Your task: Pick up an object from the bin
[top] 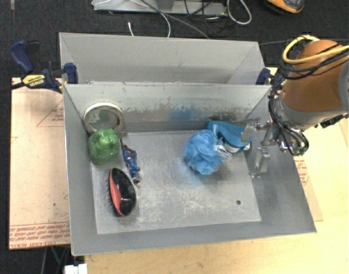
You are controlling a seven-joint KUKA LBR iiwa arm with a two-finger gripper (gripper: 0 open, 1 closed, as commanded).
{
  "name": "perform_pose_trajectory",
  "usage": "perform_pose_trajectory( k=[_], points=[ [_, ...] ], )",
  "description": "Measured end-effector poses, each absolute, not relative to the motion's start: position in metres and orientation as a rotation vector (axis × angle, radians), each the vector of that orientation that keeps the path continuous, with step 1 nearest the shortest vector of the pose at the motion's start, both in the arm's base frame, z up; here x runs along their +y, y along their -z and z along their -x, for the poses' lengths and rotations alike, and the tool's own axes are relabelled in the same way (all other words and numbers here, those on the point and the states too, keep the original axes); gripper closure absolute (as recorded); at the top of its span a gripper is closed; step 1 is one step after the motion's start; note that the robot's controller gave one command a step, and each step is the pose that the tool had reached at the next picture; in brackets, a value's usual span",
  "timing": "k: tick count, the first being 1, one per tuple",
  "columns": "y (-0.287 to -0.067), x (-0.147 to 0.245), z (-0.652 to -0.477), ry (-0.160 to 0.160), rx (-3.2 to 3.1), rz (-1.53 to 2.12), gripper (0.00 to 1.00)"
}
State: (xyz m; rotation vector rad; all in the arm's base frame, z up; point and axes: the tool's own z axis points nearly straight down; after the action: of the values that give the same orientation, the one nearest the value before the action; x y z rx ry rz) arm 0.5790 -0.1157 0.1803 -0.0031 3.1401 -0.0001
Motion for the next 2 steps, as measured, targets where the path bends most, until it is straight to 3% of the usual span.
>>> perform_pose_trajectory(
  k=[1, 2],
  points=[
    [-0.180, -0.116, -0.579, 0.000, 3.140, 0.003, 0.00],
    [-0.110, -0.060, -0.602, -0.002, 3.134, 0.163, 0.00]
  ],
)
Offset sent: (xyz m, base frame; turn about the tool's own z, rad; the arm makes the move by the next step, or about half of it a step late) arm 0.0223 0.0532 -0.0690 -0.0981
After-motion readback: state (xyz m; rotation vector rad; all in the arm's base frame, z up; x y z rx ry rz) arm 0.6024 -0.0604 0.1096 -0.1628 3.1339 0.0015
